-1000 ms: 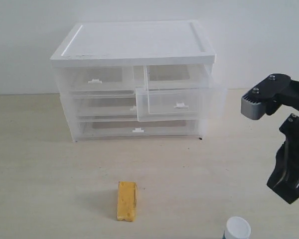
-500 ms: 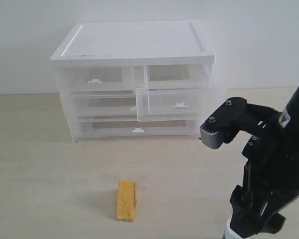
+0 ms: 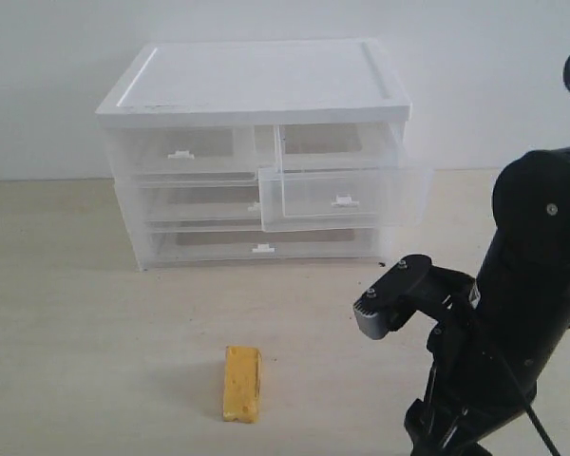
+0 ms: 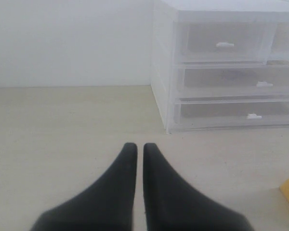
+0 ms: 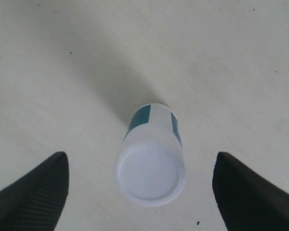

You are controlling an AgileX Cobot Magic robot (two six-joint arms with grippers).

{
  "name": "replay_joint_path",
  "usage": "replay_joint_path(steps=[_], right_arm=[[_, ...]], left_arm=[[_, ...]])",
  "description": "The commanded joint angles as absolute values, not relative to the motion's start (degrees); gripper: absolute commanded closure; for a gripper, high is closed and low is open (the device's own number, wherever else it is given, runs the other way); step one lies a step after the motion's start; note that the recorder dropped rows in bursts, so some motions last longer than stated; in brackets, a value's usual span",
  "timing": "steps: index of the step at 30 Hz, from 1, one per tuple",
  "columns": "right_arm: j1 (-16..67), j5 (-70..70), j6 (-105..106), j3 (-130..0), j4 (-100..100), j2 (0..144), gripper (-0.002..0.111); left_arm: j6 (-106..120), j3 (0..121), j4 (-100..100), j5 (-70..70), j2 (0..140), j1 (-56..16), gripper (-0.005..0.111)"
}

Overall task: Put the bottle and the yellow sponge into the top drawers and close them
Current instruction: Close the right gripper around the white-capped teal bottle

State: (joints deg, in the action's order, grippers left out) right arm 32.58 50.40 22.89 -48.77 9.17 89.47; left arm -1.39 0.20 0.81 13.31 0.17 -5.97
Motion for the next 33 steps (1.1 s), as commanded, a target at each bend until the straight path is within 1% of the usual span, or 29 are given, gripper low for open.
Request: replay_joint_path(steps=[1,12,33], right_arm=[[32.6,47.5,23.0,-46.7,9.1,90.2,0.035],[32.6,43.0,23.0,-45.6,9.5,91.6,0.035],[32.6,43.9,23.0,-45.6,9.8,91.6,0.035]], left_arm=[[-1.9,0.0,1.1,13.1,0.0,-5.8,0.102],[-1.9,0.0,1.1,13.1,0.0,-5.8,0.102],[-1.9,0.0,1.1,13.1,0.0,-5.8,0.102]])
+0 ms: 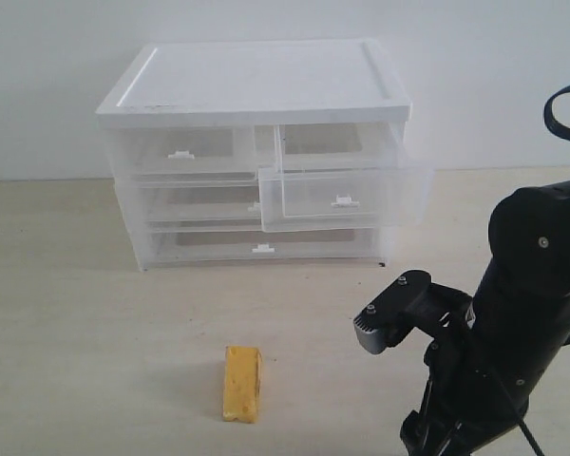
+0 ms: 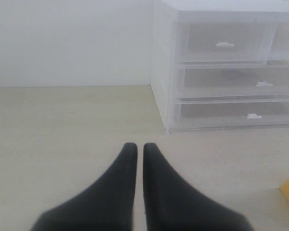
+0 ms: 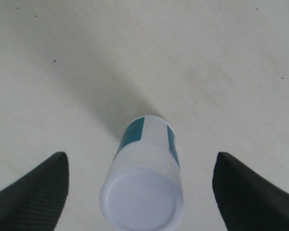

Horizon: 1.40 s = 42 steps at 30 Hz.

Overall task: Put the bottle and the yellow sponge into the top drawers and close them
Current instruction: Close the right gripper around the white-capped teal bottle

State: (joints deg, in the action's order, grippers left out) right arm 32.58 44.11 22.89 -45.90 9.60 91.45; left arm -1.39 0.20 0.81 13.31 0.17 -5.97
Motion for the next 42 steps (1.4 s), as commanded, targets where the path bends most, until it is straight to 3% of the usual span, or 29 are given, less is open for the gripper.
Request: replay_joint_path(steps=[1,6,12,23,32,35,42], right_arm=[[32.6,43.9,23.0,-45.6,9.8,91.6,0.035],[32.6,43.9,23.0,-45.6,9.8,91.6,0.036],[32.6,44.1,23.0,-45.6,9.8,91.6,0.05],[32.6,45.4,23.5,-45.6,9.7,91.6,0.052],[32.6,45.4,23.6,-45.6,9.1,91.6,0.091],[32.6,45.6,23.9,-45.6,8.1,91.6,0.109],[32.6,47.9,25.8,-46.6,8.2,91.0,0.108]], left_arm=[[-1.9,0.0,1.1,13.1,0.0,-5.8,0.102],[-1.9,0.0,1.1,13.1,0.0,-5.8,0.102],[-1.9,0.0,1.1,13.1,0.0,-5.8,0.102],[-1.9,0.0,1.1,13.1,0.0,-5.8,0.102],[-1.9,0.0,1.1,13.1,0.0,-5.8,0.102],[-1.9,0.0,1.1,13.1,0.0,-5.8,0.102],[-1.9,0.0,1.1,13.1,0.0,-5.8,0.102]])
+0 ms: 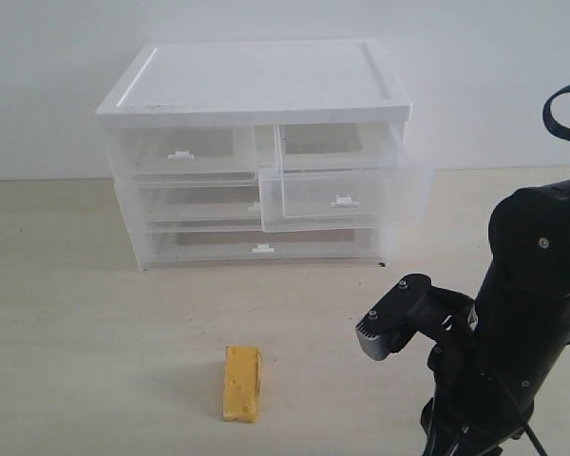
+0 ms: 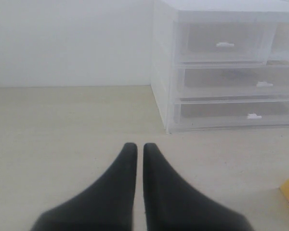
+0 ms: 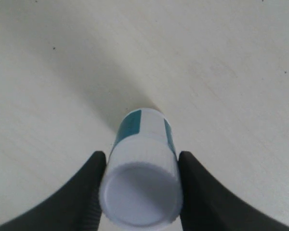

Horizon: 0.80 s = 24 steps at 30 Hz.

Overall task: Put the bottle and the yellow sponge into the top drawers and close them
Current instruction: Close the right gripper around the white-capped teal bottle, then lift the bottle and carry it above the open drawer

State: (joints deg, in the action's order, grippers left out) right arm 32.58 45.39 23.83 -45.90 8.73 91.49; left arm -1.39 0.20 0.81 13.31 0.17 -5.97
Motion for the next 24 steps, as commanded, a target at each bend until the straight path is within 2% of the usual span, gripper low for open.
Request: replay_joint_path(steps=[1,24], right_arm=[[32.6,48.8,27.5,-46.8,8.7,90.5,0.108],[32.5,48.4,59.3,-50.2,23.4,71.9,0.108]], left_arm=[[-1.9,0.0,1.1,13.1,0.0,-5.8,0.102],[-1.9,0.0,1.1,13.1,0.0,-5.8,0.102]])
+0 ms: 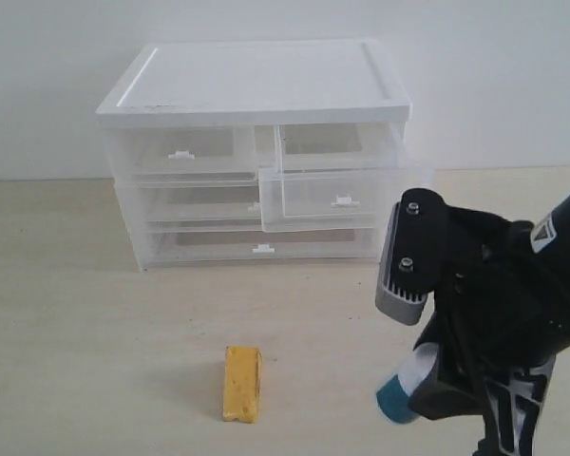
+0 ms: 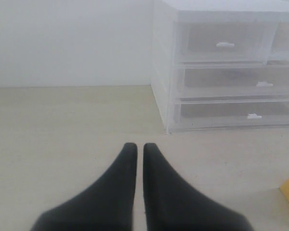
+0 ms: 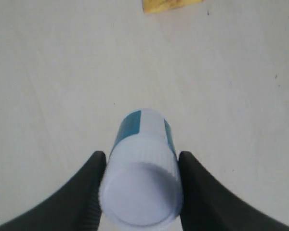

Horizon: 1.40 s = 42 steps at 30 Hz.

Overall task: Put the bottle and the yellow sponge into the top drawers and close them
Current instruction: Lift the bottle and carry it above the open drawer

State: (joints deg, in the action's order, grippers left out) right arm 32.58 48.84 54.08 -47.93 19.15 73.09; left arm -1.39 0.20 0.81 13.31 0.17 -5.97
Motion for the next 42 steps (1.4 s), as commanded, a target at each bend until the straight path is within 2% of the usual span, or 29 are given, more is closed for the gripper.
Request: replay_joint_path(steps=[1,8,12,15,19,25,30,42], right_arm=[[32.5,48.4,60.8,-51.2,24.8,71.9,0.108],[32.5,47.4,69.7,-57.2,31.4,71.9,0.108],[31.7,41.6,70.4,-59.3,32.8,71.9,0.108],[24.9,40.5,77.6,-60.1,46.0,71.9,0.108],[13.7,46.8,88.6,-60.1,66.4,73.5,0.108],[4.4,54.0,86.9,-60.4,84.0,83.9,0.108],[4.0,60.2,79.7,-66.8,83.7,92.5,0.108],[4.0,57.8,61.9,-77.6,79.8,102.0,0.108]], left_arm=[[-1.9,0.0,1.1,13.1,0.0,-5.8,0.102],[-1.9,0.0,1.1,13.1,0.0,-5.8,0.102],[-1.9,0.0,1.1,13.1,0.0,-5.8,0.102],[-1.9,0.0,1.1,13.1,0.0,-5.8,0.102],[-1.9,0.0,1.1,13.1,0.0,-5.8,0.102],[-1.9,0.0,1.1,13.1,0.0,-5.8,0.102],[-1.9,0.0,1.1,13.1,0.0,-5.8,0.102],[-1.9,0.0,1.1,13.1,0.0,-5.8,0.102]])
